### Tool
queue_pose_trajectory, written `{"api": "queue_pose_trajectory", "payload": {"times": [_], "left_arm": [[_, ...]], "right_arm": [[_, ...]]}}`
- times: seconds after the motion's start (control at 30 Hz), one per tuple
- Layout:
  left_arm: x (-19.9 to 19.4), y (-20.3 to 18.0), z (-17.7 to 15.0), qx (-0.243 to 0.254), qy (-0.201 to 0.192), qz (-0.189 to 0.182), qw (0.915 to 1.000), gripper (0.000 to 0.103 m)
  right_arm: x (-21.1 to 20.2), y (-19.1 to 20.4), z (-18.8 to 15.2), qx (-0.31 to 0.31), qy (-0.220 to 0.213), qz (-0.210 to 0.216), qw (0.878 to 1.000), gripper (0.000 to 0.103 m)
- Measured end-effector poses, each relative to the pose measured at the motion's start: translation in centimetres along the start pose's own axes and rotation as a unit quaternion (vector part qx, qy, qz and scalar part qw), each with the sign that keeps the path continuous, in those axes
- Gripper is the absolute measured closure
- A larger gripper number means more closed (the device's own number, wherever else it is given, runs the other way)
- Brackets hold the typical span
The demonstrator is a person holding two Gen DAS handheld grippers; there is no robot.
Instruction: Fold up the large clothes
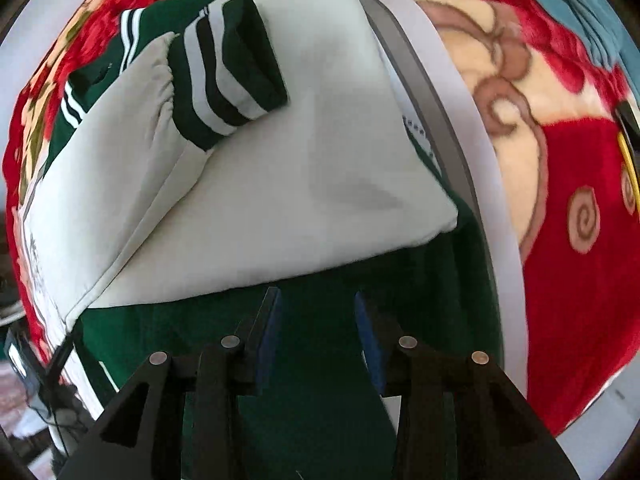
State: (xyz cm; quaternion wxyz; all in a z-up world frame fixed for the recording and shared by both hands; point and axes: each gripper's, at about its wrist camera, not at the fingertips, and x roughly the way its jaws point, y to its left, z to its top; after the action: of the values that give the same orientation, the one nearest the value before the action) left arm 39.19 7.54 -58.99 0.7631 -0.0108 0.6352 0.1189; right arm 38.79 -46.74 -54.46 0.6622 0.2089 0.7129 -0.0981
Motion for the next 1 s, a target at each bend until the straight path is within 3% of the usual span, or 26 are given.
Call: {"api": "queue_pose_trajectory", "payload": {"times": [0.03, 0.13, 0.2, 0.37, 0.5, 0.63, 0.73, 0.8, 0.87, 0.93, 0.97, 1.0], "left_arm": [[-0.1, -0.1, -0.2, 0.000, -0.005, -0.009, 0.9999, 0.031], [-0.5, -1.0, -0.4, 0.008, -0.018, -0.050, 0.9986, 0.095], [-0.9, -2.0, -0.4, 0.031, -0.027, -0.024, 0.9988, 0.100], [-2.4, -0.5, -1.2, 0.021, -0.056, 0.003, 0.9982, 0.102], [-2.4, 3.9, -1.4, 0.003, -0.058, 0.065, 0.9962, 0.103], [-2.7, 7.8, -1.5, -0.034, -0.047, 0.024, 0.9980, 0.103], [-4.1, 7.1, -1.4, -0.046, -0.039, 0.011, 0.9982, 0.098], [-5.2, 4.7, -1.1, -0.026, -0.040, 0.008, 0.9988, 0.098], [-6.7, 2.8, -1.1, -0.006, -0.060, 0.014, 0.9981, 0.093], [-7.9, 0.8, -0.8, 0.006, -0.071, 0.005, 0.9974, 0.054], [-8.5, -0.1, -0.5, 0.007, -0.077, 0.000, 0.9970, 0.011], [-9.5, -1.6, -0.3, 0.003, -0.097, -0.005, 0.9953, 0.000]], "right_arm": [[0.0, 0.1, -0.2, -0.001, 0.001, -0.004, 1.000, 0.063], [0.1, 1.2, -0.9, -0.008, 0.000, -0.015, 1.000, 0.063], [0.0, 1.8, -1.2, -0.010, 0.001, -0.015, 1.000, 0.063], [-0.9, 3.6, -1.6, -0.021, -0.008, -0.011, 1.000, 0.063], [-2.0, 5.2, -2.1, -0.041, -0.019, -0.013, 0.999, 0.063], [-2.2, 6.4, -3.2, -0.059, -0.020, -0.022, 0.998, 0.063], [-2.1, 7.3, -4.4, -0.069, -0.016, -0.010, 0.997, 0.063], [-2.1, 7.4, -5.4, -0.068, -0.017, -0.001, 0.998, 0.063], [-2.1, 7.0, -5.9, -0.060, -0.019, 0.003, 0.998, 0.050], [-2.4, 6.0, -6.5, -0.038, -0.031, 0.026, 0.998, 0.045], [-2.8, 5.3, -6.0, -0.028, -0.037, 0.035, 0.998, 0.045], [-2.7, 4.7, -4.9, -0.022, -0.042, 0.041, 0.998, 0.045]]}}
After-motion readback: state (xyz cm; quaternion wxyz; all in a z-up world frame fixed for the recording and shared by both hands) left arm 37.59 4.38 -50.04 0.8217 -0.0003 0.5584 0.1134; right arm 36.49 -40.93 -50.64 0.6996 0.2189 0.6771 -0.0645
